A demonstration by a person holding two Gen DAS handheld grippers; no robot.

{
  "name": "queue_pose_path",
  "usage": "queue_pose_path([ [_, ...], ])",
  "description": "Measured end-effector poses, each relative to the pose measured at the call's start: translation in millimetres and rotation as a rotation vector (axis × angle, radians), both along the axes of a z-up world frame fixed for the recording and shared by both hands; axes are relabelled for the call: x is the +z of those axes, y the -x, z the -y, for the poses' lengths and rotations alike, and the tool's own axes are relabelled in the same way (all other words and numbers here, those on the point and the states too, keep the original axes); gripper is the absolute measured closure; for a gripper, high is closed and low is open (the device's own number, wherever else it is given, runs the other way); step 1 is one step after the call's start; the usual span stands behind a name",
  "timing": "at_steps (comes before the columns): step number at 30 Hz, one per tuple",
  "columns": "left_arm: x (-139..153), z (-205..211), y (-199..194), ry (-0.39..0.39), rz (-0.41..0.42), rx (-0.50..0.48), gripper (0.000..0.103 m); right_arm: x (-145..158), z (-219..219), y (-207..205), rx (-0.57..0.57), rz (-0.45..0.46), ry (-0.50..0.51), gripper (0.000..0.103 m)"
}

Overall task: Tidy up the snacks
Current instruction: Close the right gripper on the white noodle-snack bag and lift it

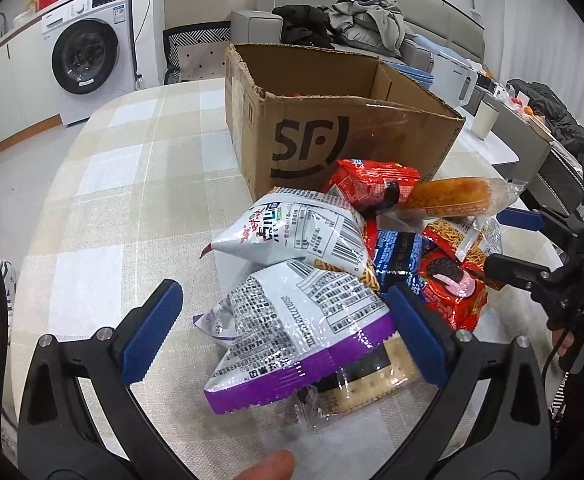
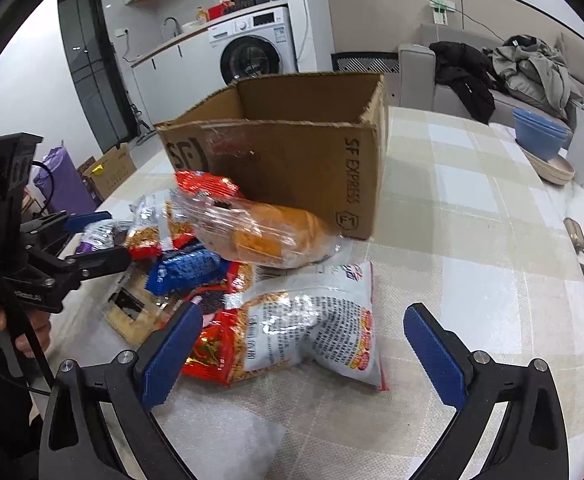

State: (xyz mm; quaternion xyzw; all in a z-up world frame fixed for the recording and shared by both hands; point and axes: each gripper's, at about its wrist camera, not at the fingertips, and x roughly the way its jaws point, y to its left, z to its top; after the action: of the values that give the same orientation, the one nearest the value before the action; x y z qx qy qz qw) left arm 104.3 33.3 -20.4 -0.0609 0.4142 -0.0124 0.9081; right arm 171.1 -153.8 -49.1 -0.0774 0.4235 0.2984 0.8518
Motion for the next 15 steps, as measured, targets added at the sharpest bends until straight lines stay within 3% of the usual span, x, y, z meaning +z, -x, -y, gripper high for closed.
queue_pose_path([
  [15,-11,-2,-8,-0.007,-0.026,0.001,0.001,-25,-1,-15,-0.054,-0.116,-0.022,0.001],
])
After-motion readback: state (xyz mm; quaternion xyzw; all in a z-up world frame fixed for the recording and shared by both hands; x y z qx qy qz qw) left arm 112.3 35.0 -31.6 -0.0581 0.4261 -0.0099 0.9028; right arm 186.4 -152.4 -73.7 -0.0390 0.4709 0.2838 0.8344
